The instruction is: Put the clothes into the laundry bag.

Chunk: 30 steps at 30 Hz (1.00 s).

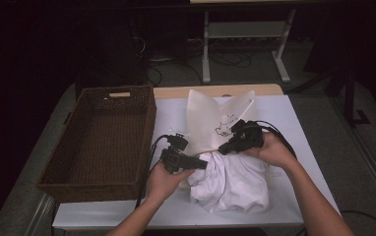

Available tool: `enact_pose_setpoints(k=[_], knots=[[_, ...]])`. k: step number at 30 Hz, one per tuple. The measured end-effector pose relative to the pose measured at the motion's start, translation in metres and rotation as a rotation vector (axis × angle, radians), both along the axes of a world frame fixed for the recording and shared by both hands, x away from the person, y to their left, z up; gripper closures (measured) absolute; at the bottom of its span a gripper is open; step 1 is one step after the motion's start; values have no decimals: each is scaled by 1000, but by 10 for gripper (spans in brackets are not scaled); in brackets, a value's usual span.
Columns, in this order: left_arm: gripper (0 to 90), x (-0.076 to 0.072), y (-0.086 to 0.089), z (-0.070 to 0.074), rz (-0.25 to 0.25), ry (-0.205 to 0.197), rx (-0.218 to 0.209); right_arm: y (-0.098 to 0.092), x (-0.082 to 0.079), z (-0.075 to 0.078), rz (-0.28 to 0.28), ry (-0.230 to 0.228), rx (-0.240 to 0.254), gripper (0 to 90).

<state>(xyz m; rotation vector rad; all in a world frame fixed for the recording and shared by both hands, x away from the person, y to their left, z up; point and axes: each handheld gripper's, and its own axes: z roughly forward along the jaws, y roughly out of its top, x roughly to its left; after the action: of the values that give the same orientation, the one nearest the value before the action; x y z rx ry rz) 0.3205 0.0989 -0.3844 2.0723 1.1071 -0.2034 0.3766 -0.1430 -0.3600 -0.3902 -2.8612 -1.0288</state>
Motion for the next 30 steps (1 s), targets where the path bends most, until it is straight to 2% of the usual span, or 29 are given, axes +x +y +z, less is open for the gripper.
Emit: enact_pose_setpoints(k=[5, 6, 8, 10, 12, 14, 15, 16, 18, 19, 20, 23, 25, 26, 27, 28, 30], knots=[[508, -13, 9, 10, -12, -6, 15, -1, 1, 0, -4, -3, 2, 875], [501, -15, 10, 10, -13, 5, 18, -2, 1, 1, -8, -1, 3, 875], [474, -17, 10, 6, -23, 51, -3, -3, 2, 0, -8, 2, 3, 875], [453, -18, 7, 0, -40, 67, 26, -3, 3, 0, -13, 6, 1, 875], [443, -18, 2, -8, -53, 85, 35, -2, 3, -1, -11, 4, 1, 875], [485, -14, -7, -20, -74, 135, 31, 0, 3, -1, -5, 2, 2, 876], [552, -11, -14, -27, -91, 168, 22, 1, 2, -1, -6, 6, -2, 876], [608, -9, -23, -34, -110, 177, 20, 2, 2, -2, -3, 5, -4, 876], [771, -7, -35, -39, -127, 141, 28, 3, 0, -2, 5, 4, -10, 876], [834, -5, -40, -40, -117, 120, 17, 3, 0, -2, 10, 1, -7, 877], [886, -3, -43, -41, -101, 105, -14, 3, -2, 0, 12, 2, -8, 877], [898, 7, -48, -35, -44, 58, -56, 0, -5, 4, 21, 2, 4, 878], [898, 12, -49, -30, 2, 15, -50, -2, -8, 7, 21, -2, 5, 879], [898, 15, -49, -29, 10, 21, -58, -3, -8, 8, 21, -4, 10, 878], [897, 16, -50, -29, 6, 37, -63, -4, -9, 9, 16, -9, 9, 878], [895, 15, -49, -28, -1, 34, -57, -5, -10, 10, 10, -8, 11, 878], [829, 10, -47, -24, -29, 22, -26, -8, -9, 9, 3, -12, 4, 877]])
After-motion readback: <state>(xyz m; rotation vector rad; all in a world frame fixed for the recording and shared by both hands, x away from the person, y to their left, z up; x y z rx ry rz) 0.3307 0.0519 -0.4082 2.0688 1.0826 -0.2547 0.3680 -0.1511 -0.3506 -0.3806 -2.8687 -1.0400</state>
